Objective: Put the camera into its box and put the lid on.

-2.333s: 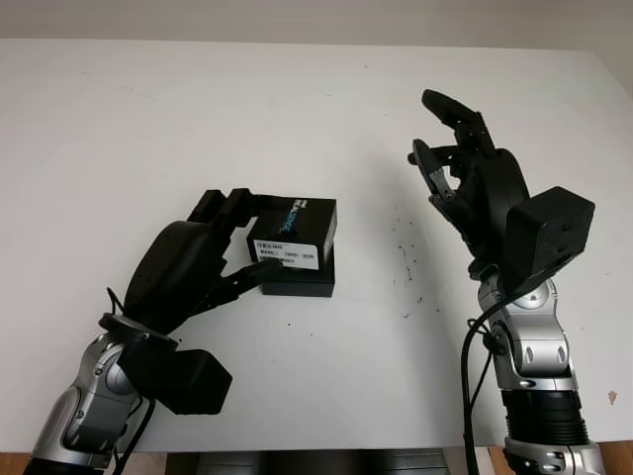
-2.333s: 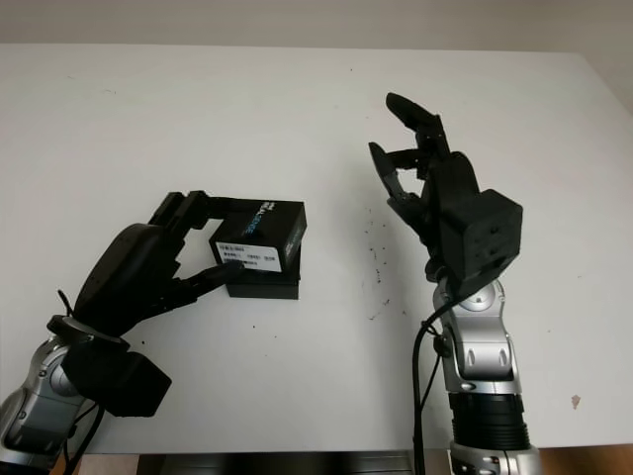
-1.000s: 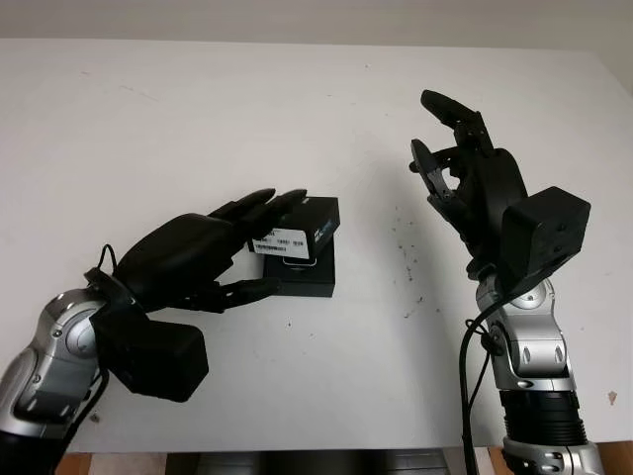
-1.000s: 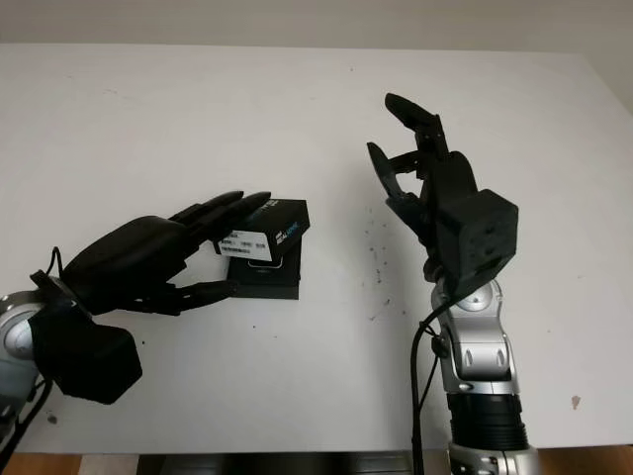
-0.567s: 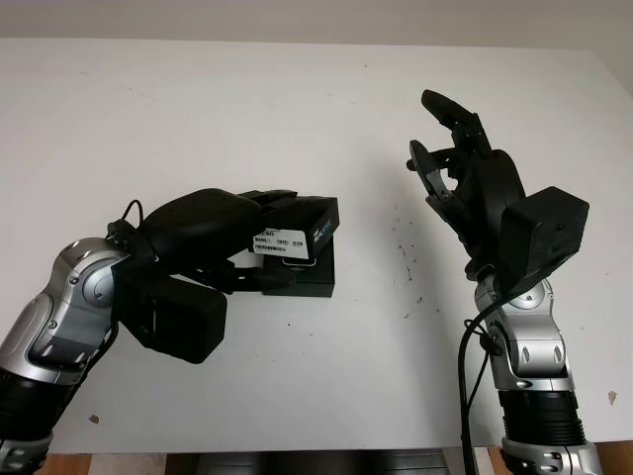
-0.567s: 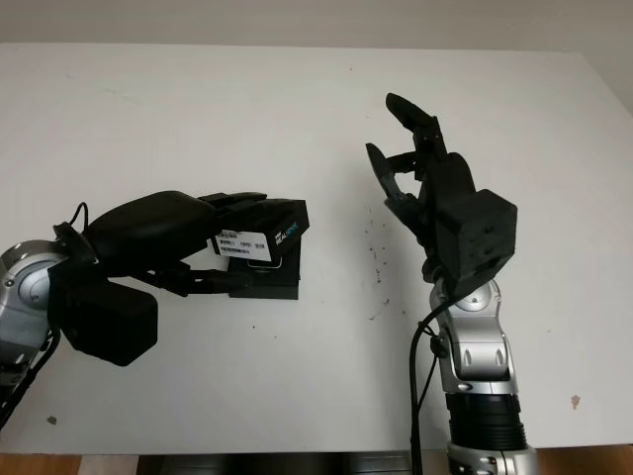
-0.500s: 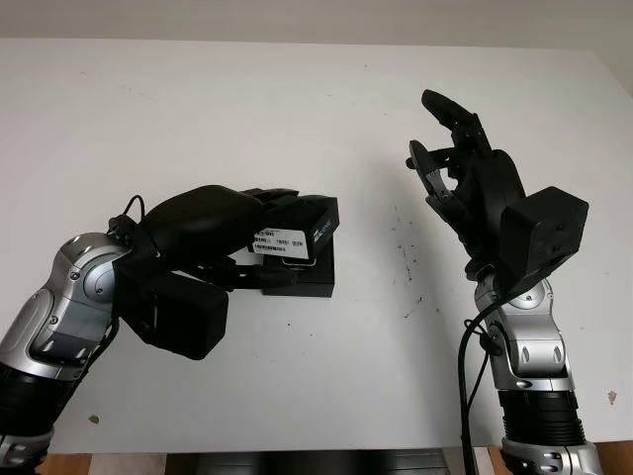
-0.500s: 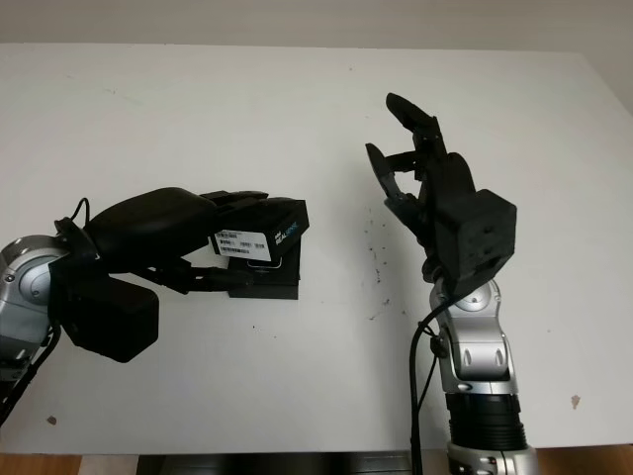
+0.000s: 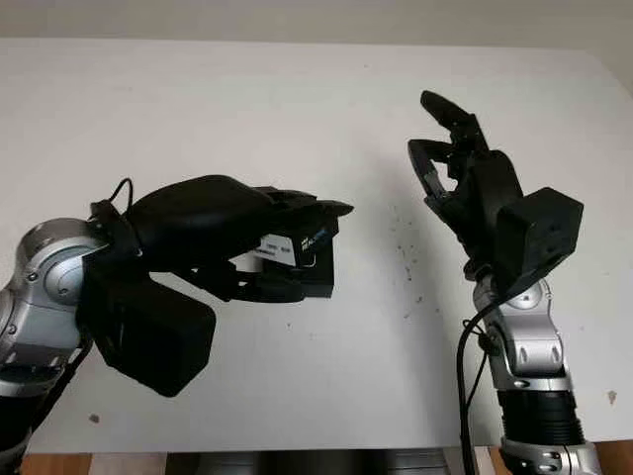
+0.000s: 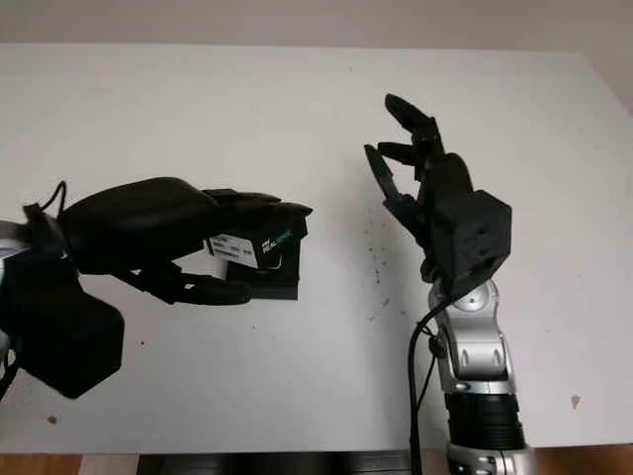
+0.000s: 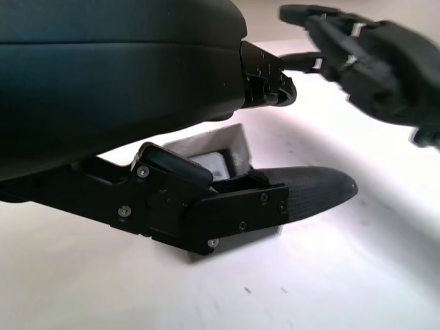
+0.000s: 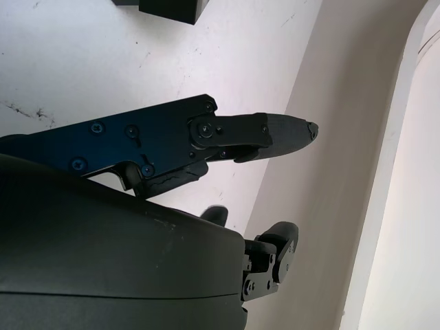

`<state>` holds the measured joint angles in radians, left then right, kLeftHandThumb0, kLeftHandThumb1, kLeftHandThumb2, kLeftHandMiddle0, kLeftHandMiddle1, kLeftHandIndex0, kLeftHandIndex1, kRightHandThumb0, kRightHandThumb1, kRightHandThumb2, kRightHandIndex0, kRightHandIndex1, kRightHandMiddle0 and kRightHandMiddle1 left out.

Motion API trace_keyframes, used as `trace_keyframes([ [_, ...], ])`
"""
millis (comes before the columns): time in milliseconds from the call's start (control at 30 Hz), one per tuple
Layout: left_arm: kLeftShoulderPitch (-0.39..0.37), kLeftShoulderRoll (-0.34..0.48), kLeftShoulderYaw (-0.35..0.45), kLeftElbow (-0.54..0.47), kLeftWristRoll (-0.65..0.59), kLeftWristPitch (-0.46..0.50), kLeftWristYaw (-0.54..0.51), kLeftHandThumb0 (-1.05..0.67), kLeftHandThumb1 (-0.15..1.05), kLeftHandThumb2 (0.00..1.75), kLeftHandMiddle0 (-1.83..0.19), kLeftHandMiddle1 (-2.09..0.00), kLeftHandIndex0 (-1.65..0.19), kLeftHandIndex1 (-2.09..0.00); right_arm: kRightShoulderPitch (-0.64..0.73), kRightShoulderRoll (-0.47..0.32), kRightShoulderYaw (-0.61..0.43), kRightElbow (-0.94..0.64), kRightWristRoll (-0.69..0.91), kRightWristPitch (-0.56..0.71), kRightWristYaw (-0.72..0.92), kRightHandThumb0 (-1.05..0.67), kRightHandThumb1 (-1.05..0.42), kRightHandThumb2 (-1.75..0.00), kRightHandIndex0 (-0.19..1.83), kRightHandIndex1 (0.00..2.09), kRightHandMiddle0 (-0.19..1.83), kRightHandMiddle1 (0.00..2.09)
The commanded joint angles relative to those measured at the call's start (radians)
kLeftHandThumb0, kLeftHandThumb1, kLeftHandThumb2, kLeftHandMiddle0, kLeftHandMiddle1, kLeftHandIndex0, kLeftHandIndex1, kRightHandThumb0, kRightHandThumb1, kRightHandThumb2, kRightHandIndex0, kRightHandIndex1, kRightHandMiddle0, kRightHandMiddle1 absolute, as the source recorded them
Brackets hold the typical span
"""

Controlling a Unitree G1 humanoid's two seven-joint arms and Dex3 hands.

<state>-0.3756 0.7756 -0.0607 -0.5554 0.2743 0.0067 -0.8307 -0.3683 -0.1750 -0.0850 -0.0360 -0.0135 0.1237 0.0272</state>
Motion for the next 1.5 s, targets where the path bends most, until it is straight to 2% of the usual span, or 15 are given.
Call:
trace_keyframes([
  [0,0.034,0.006,0.028,-0.081,-0.029,0.035,-0.007,-0.78,1.05,0.61,-0.15,-0.06,-0.05,-0.18,-0.001,0.003,0.002,-0.013,-0.003,0.002,-0.004,-0.58,-1.05,-0.32,-0.16,1.10,0.03,0.52],
  [67,0.060,-0.004,0.043,-0.140,-0.058,0.082,-0.002,-0.77,1.05,0.62,-0.15,-0.06,-0.05,-0.18,0.000,0.005,0.003,-0.016,-0.007,0.006,-0.007,-0.59,-1.05,-0.32,-0.17,1.03,0.03,0.52],
  [100,0.069,-0.007,0.049,-0.164,-0.075,0.105,-0.001,-0.77,1.05,0.62,-0.15,-0.06,-0.05,-0.19,0.000,0.006,0.002,-0.018,-0.006,0.011,-0.007,-0.59,-1.05,-0.32,-0.18,1.35,0.04,0.51],
  [233,0.091,-0.005,0.066,-0.230,-0.135,0.181,-0.001,-0.76,1.05,0.63,-0.15,-0.06,-0.03,-0.19,0.001,0.011,0.005,-0.024,-0.010,0.014,-0.011,-0.58,-1.05,-0.32,-0.13,0.86,0.03,0.49],
  [300,0.094,0.001,0.069,-0.240,-0.167,0.198,-0.007,-0.75,1.05,0.62,-0.16,-0.06,-0.03,-0.19,0.001,0.015,0.002,-0.025,-0.002,0.015,-0.009,-0.57,-1.05,-0.33,-0.16,0.89,0.03,0.48],
  [333,0.097,-0.002,0.071,-0.240,-0.182,0.197,-0.004,-0.75,1.05,0.63,-0.16,-0.06,-0.03,-0.19,0.000,0.016,0.001,-0.024,-0.002,0.015,-0.012,-0.57,-1.05,-0.33,-0.17,0.92,0.03,0.49],
  [367,0.100,-0.008,0.075,-0.238,-0.198,0.192,0.003,-0.75,1.05,0.62,-0.18,-0.07,-0.04,-0.20,0.000,0.016,0.001,-0.024,-0.003,0.017,-0.013,-0.57,-1.05,-0.32,-0.18,1.59,0.04,0.48],
  [400,0.099,-0.018,0.081,-0.225,-0.215,0.175,0.015,-0.74,1.05,0.61,-0.18,-0.07,-0.04,-0.20,-0.001,0.015,0.002,-0.024,-0.005,0.019,-0.013,-0.57,-1.05,-0.32,-0.19,1.34,0.04,0.48],
  [567,-0.001,-0.095,0.123,-0.032,-0.232,0.038,0.154,-0.64,1.05,0.35,-0.29,-0.14,-0.10,-0.26,-0.004,0.009,0.008,-0.014,-0.021,0.007,-0.014,-0.57,-1.05,-0.33,-0.08,0.47,0.04,0.48],
  [633,-0.061,-0.093,0.133,0.059,-0.211,-0.007,0.194,-0.61,1.05,0.19,-0.06,-0.71,-0.05,-0.49,-0.005,0.010,0.006,-0.011,-0.018,0.004,-0.011,-0.58,-1.05,-0.33,0.02,0.37,0.04,0.49],
  [667,-0.099,-0.083,0.135,0.114,-0.209,-0.025,0.198,-0.59,1.03,0.12,0.00,-0.78,0.01,-0.59,-0.006,0.010,0.006,-0.009,-0.018,0.002,-0.011,-0.58,-1.05,-0.33,-0.01,0.32,0.04,0.49],
  [867,-0.380,0.027,0.060,0.477,-0.143,-0.100,0.092,-0.76,0.95,0.04,-0.11,-0.13,0.01,-0.35,-0.012,0.000,0.004,0.002,-0.021,-0.014,-0.001,-0.57,-1.05,-0.34,0.01,0.26,0.04,0.49],
  [1000,-0.538,0.038,-0.032,0.674,-0.090,-0.105,-0.010,-0.82,0.88,0.04,-0.04,-0.05,0.04,-0.23,-0.017,0.002,-0.006,0.004,0.004,-0.010,0.017,-0.57,-1.05,-0.34,-0.01,0.23,0.03,0.49],
  [1233,-0.665,0.026,-0.172,0.879,0.031,-0.216,-0.114,-0.84,0.84,0.04,0.01,-0.03,0.03,-0.14,-0.018,0.002,-0.006,-0.010,0.007,0.011,0.020,-0.58,-1.05,-0.32,0.12,0.29,0.03,0.49],
  [1467,-0.708,-0.007,-0.229,0.937,0.063,-0.239,-0.191,-0.87,0.84,0.05,0.06,-0.03,0.09,-0.08,-0.013,0.005,-0.004,-0.010,-0.001,0.007,0.008,-0.57,-1.05,-0.33,0.13,0.41,0.03,0.48],
])
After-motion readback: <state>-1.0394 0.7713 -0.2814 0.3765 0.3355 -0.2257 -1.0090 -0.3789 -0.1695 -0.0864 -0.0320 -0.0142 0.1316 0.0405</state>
